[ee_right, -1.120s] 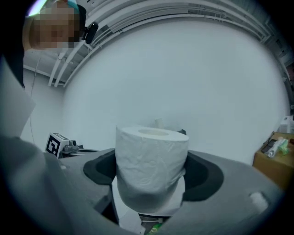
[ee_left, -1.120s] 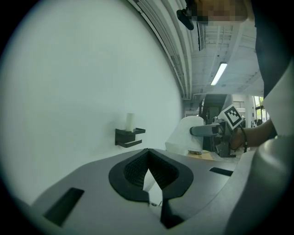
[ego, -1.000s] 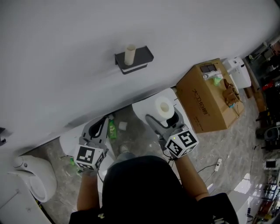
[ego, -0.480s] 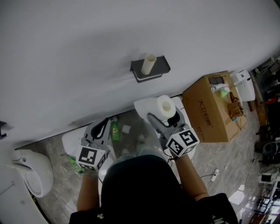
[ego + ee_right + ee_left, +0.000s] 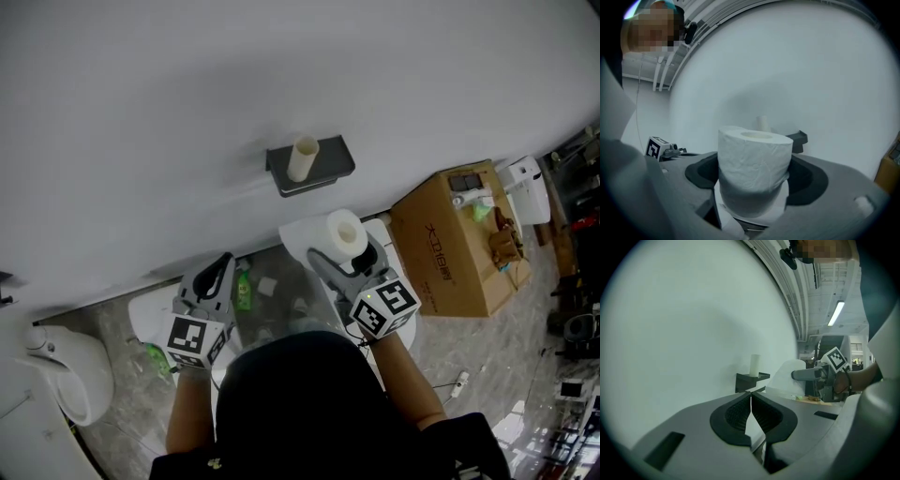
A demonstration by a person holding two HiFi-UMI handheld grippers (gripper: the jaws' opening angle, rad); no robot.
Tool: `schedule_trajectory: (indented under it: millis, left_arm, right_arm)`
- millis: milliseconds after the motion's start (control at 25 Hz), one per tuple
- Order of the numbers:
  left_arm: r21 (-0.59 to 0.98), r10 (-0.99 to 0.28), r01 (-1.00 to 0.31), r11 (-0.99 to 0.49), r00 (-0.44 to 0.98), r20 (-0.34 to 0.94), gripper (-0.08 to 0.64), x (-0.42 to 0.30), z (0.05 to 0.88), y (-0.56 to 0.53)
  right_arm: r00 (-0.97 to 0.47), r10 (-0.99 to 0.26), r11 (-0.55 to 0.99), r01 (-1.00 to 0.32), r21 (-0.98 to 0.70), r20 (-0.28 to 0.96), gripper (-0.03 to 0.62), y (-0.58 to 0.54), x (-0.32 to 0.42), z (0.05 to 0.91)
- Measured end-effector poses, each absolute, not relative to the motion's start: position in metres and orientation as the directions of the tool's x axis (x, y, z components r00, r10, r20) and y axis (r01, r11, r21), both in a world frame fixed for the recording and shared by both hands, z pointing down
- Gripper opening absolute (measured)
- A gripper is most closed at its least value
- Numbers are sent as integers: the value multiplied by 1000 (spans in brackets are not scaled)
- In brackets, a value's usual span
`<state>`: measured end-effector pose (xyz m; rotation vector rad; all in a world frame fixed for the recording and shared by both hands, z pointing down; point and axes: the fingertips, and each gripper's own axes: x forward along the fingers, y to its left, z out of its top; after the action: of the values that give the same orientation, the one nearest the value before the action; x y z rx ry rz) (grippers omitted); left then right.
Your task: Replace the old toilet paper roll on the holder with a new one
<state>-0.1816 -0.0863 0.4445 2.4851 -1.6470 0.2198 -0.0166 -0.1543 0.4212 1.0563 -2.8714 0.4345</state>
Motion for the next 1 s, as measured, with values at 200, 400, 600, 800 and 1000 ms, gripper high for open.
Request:
schedule_trajectory:
  millis: [200, 400, 600, 800, 1000]
  left_arm:
    - [39, -901, -922, -386, 385, 199, 12, -167, 437, -117]
    - [30, -901, -916, -399, 398, 174, 64, -149, 420, -154]
    - [10, -904, -917, -398, 394, 167, 194, -129, 409, -195]
    - [-11, -911, -925, -381, 373, 174, 296, -116, 409, -229]
    - [-20, -915, -929, -370, 361, 182, 328, -105, 414, -254]
  right_arm:
    - [-759, -635, 716, -648, -261, 141, 410, -171, 1, 423]
    - [-735, -664, 689, -672, -272, 136, 410, -184, 29, 423]
    - [-690, -711, 640, -715, -282, 134, 410, -191, 66, 426]
    - [-638, -756, 583, -759, -290, 147, 410, -190, 99, 434]
    - [-590, -791, 531, -793, -297, 160, 410, -185, 123, 439]
